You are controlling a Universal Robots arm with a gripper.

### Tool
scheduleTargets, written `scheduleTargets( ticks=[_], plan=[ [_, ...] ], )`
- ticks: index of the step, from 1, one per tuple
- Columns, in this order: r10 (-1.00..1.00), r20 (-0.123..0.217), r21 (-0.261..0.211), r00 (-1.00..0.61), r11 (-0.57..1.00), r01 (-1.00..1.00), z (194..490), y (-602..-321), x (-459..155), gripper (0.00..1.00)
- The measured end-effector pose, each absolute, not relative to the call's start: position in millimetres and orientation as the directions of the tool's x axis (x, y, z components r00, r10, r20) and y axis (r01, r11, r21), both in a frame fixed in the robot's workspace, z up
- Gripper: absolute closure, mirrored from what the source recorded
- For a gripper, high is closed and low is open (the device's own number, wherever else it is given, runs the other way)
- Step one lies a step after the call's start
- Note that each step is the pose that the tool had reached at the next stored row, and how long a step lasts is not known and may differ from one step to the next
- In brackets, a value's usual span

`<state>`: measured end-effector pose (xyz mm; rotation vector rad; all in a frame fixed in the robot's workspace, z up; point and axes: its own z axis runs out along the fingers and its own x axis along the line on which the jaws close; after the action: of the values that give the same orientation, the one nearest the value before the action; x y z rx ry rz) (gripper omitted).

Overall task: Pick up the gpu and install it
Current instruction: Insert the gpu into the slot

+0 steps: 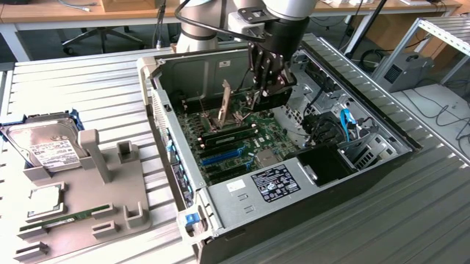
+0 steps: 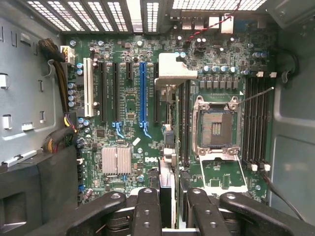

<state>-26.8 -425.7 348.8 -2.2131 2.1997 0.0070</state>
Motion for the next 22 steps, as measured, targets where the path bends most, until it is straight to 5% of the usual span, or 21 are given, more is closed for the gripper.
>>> scheduleTargets(
  ticks=[22],
  plan=[
    [-1.000, -0.018, -0.012, 0.006, -0.006, -1.000, 347.6, -432.1, -26.8, 0.74]
  ],
)
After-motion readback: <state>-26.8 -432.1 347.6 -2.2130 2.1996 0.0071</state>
